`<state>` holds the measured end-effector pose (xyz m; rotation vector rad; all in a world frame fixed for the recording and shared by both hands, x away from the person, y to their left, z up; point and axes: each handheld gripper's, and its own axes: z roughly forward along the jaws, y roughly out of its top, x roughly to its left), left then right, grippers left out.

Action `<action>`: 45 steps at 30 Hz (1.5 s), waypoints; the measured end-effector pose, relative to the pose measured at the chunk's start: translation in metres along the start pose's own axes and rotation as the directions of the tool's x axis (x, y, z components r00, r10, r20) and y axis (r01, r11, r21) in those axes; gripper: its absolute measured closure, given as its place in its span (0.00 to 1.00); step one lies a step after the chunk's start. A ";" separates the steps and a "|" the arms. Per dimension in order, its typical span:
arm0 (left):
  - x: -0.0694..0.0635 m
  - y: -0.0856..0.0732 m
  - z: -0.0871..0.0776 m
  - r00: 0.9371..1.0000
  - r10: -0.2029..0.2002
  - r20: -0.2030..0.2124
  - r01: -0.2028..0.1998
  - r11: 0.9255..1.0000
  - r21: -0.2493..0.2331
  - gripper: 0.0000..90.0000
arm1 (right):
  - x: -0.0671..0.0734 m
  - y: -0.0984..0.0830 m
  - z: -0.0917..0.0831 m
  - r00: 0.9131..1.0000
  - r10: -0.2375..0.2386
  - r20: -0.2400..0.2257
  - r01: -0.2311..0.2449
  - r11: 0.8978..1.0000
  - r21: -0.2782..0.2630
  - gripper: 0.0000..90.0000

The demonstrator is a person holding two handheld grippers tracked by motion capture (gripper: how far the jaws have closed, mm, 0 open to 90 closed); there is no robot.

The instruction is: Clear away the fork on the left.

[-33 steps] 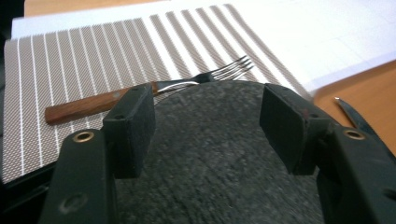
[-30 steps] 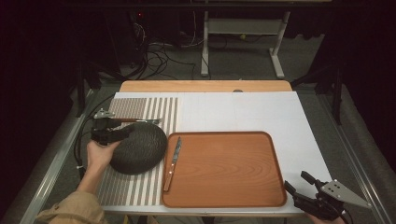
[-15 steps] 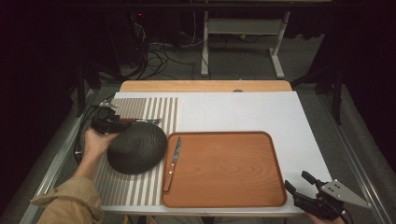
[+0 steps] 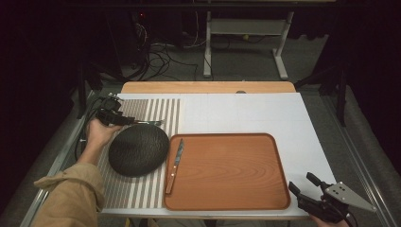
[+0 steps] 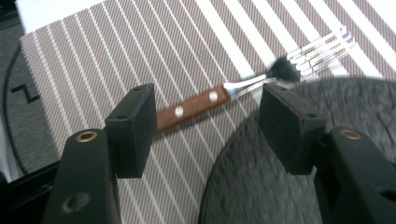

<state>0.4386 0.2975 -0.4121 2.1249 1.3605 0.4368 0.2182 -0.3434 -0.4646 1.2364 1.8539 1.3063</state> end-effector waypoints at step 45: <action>0.037 0.033 0.066 0.998 -0.057 -0.015 0.059 0.981 0.182 0.48 | 0.000 0.001 0.000 1.000 -0.014 0.019 0.015 1.000 -0.026 0.30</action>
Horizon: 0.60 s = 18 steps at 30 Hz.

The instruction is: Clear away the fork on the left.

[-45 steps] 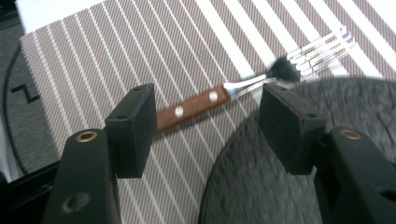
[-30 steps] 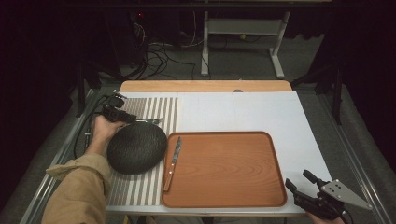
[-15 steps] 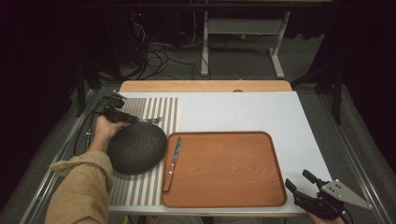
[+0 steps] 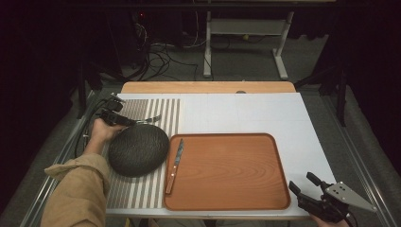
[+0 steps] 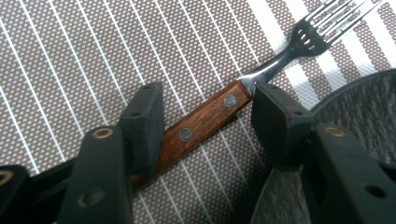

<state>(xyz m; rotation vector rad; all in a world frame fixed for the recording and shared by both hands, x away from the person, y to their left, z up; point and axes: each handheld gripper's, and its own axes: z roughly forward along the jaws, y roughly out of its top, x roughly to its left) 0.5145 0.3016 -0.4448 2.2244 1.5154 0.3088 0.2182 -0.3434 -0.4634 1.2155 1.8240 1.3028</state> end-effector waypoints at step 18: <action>0.010 -0.010 -0.004 0.996 0.005 0.085 -0.010 0.999 0.054 0.58 | 0.000 0.000 0.000 1.000 0.003 0.002 -0.003 1.000 0.006 0.30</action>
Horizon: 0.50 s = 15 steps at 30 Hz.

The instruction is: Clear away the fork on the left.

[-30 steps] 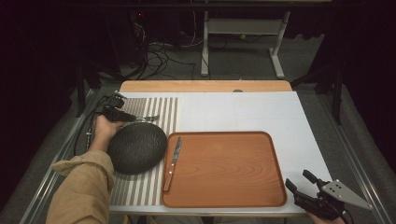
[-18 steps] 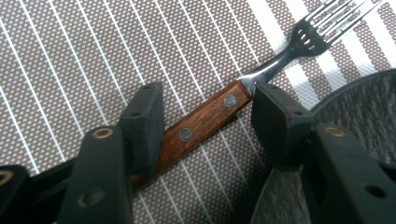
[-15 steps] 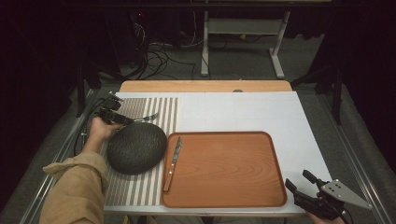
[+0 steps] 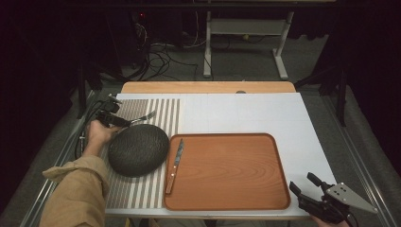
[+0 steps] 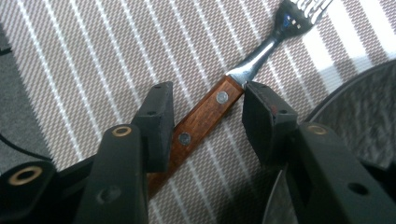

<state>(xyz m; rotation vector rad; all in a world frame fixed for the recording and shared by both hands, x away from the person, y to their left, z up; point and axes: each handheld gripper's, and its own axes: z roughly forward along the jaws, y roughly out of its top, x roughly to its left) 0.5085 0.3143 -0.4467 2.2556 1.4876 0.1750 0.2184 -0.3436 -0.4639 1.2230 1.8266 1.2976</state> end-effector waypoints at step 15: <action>0.007 -0.011 -0.006 0.998 -0.039 -0.053 0.040 0.999 0.007 0.76 | 0.001 0.000 -0.002 1.000 0.001 0.004 -0.001 1.000 -0.004 0.30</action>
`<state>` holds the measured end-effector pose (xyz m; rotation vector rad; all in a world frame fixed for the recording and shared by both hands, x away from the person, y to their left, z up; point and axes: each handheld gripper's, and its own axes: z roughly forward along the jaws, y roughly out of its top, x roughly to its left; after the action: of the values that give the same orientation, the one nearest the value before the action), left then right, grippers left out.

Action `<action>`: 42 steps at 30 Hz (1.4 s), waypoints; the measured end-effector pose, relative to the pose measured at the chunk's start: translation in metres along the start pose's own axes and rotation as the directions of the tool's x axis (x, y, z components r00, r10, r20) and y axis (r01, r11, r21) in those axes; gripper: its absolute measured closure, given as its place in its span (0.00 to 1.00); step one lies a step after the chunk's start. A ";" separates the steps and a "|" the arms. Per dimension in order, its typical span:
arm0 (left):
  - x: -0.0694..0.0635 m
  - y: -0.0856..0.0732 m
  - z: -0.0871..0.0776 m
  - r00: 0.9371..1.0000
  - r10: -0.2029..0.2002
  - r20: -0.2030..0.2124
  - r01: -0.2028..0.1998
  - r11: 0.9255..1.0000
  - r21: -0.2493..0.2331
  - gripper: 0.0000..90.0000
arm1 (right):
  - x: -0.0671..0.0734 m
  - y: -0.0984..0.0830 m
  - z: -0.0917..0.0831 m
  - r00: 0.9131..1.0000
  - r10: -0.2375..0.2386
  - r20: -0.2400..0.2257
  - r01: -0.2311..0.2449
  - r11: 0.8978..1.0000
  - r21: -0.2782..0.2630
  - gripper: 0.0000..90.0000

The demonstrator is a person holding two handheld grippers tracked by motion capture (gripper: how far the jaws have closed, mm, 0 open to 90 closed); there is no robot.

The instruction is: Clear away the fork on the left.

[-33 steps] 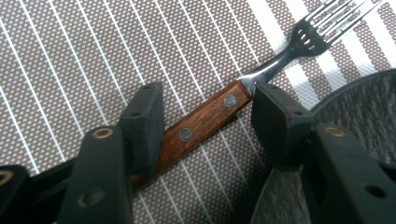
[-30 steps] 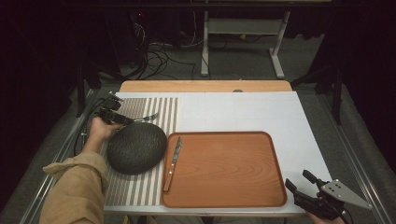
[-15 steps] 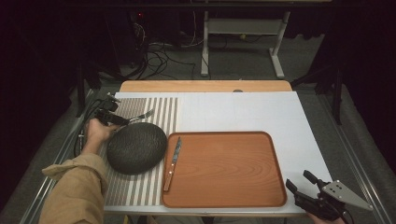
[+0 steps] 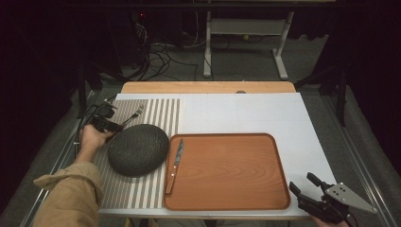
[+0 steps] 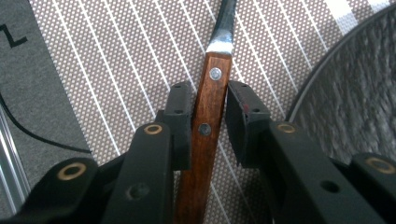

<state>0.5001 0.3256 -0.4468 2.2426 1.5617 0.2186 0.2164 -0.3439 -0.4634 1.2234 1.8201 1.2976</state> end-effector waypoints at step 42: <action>-0.009 -0.017 -0.028 0.998 0.058 -0.031 -0.058 0.998 -0.003 0.80 | 0.000 0.001 0.003 1.000 -0.010 0.002 0.010 1.000 0.010 0.30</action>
<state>0.4723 0.3283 -0.4270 2.2936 1.5112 0.2735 0.2189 -0.3427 -0.4635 1.2186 1.8319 1.2827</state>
